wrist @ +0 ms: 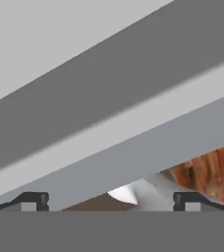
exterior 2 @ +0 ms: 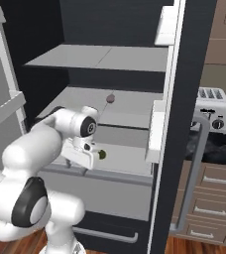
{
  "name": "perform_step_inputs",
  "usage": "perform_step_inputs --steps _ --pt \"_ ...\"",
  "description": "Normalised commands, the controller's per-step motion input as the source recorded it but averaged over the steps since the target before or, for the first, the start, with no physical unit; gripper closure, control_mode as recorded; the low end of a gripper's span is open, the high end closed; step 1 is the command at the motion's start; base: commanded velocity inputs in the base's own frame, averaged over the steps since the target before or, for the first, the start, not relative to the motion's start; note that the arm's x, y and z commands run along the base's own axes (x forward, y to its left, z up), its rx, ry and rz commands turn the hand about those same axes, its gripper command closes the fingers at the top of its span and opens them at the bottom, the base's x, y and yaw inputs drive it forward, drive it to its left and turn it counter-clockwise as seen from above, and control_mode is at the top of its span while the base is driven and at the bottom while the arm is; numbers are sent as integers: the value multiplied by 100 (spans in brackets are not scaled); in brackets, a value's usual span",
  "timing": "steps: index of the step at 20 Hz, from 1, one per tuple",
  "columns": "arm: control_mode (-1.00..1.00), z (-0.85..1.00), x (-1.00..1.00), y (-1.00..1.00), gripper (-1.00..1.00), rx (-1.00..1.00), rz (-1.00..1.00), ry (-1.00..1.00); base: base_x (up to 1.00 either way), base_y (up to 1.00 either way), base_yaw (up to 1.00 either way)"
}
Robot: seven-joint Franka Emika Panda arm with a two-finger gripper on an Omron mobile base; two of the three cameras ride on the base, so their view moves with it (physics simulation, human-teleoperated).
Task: Fully open the fridge drawer.
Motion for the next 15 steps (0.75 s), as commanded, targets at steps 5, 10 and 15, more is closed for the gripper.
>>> perform_step_inputs --steps 5,10,15 --pt "-100 -65 -100 -36 -100 0 -11 16 0 0 0" --pt "-100 -9 -89 -12 -100 3 -2 -4 0 0 0" --pt "-100 83 -45 0 -100 7 0 -42 0 0 0"
